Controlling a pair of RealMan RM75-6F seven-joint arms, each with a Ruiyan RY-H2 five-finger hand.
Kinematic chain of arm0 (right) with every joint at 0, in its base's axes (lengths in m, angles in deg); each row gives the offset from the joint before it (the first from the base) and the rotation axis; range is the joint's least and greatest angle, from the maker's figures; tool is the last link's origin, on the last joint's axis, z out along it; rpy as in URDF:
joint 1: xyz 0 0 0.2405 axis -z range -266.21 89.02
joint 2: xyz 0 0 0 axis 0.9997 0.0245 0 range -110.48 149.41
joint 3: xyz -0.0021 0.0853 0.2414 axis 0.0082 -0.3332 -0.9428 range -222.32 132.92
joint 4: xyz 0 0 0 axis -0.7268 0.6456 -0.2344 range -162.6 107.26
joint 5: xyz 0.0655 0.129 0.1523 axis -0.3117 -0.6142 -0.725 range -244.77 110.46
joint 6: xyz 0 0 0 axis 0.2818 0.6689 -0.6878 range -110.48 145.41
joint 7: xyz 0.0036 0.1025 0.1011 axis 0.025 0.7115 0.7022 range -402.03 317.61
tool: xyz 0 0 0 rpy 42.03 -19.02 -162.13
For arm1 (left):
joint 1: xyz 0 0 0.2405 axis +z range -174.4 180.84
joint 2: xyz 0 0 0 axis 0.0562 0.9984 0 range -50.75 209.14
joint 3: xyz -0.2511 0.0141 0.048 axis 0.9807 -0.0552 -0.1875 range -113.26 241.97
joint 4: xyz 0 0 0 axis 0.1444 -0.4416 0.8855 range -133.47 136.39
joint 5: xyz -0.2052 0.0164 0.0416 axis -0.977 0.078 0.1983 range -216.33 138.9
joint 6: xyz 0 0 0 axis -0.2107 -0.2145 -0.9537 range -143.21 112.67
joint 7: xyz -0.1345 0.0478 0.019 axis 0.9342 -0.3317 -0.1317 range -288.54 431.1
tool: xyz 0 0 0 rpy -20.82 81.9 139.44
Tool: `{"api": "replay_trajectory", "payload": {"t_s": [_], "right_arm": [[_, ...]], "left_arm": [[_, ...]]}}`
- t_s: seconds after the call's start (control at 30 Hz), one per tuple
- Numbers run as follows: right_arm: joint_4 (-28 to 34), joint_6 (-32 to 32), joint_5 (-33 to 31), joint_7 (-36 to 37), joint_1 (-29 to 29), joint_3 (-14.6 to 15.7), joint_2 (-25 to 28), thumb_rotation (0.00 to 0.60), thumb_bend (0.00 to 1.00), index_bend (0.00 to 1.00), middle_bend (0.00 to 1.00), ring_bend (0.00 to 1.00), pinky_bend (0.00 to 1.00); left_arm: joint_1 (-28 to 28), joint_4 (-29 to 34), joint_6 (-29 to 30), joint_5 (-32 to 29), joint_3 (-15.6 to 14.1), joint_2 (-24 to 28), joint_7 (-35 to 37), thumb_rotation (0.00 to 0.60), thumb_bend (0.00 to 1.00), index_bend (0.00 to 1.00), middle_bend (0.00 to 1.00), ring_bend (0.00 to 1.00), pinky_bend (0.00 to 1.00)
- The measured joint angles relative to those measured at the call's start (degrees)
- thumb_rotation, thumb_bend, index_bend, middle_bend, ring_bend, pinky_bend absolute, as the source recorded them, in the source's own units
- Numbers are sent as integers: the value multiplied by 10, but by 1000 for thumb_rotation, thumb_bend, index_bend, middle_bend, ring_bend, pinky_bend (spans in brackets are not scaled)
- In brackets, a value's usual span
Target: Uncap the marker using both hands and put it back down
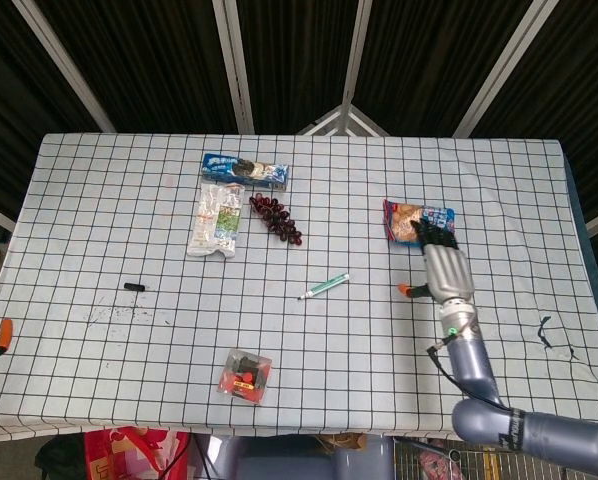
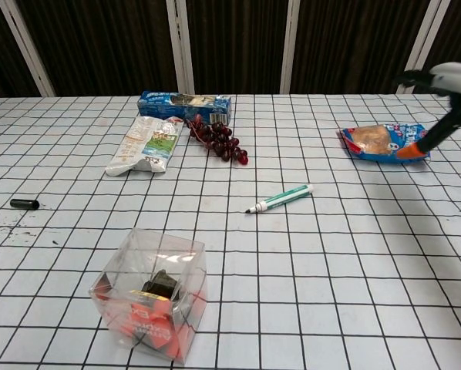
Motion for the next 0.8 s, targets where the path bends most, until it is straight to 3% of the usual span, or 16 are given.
{"api": "replay_trajectory", "payload": {"t_s": [0.17,0.37,0.8], "right_arm": [[2,-81,92,35,83,51,58,600,188,88,0,10,0],[-26,-115,151,98,157,94,107,600,188,92,0,10,0],[-75,-154,269,204,244,127,149,600,188,92,0,11,0]], "left_arm": [[28,1,-2,-24,-5,32,39,600,527,61,0,0,0],[42,-3,-32,-40,-11,54,83,600,527,61,0,0,0],[54,38,-16,-14,0,99,107,600,527,57,0,0,0]]}}
